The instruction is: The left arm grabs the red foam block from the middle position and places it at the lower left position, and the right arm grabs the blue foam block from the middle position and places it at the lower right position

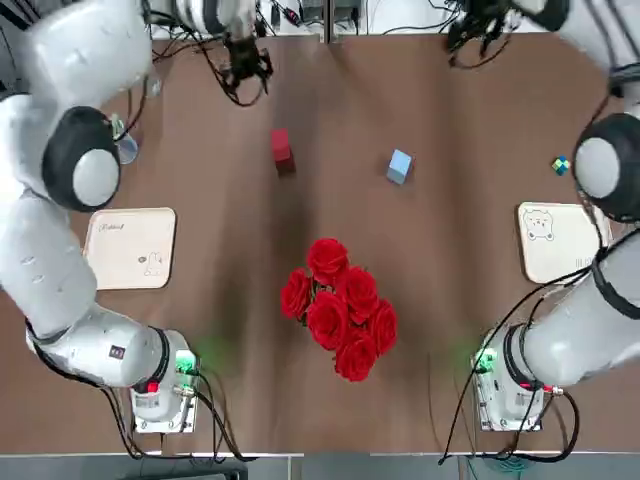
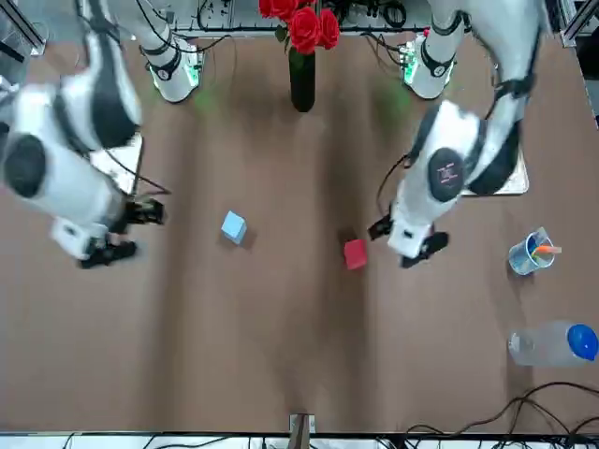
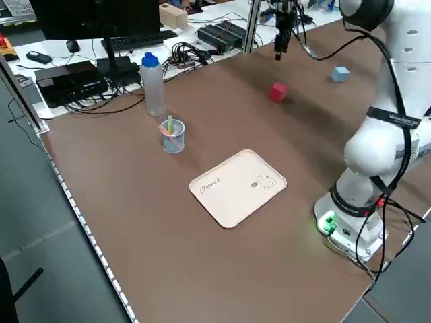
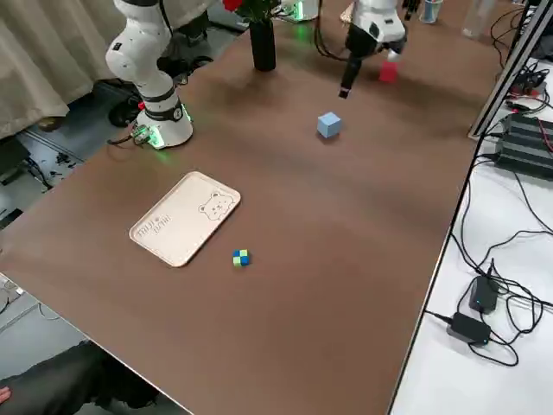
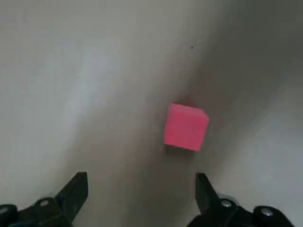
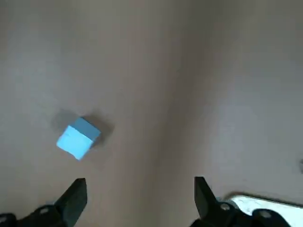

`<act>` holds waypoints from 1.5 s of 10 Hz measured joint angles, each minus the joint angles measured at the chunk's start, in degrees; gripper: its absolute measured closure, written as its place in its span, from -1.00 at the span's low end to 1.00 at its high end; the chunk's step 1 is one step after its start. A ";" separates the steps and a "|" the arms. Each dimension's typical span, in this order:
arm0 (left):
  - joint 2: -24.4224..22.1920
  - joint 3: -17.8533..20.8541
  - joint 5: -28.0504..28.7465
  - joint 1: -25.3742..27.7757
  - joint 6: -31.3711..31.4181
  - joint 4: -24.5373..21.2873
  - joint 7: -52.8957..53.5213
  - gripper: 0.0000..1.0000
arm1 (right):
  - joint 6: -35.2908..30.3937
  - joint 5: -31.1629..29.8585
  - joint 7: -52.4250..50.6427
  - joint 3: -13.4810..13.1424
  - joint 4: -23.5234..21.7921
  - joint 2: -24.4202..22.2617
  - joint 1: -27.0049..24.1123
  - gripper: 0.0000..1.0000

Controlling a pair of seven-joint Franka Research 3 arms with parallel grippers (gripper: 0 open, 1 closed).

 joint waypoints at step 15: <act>16.35 -0.04 8.82 -4.52 19.55 -2.34 -4.52 -0.73 | 9.27 2.96 35.73 -1.22 -6.78 14.47 8.64 -1.00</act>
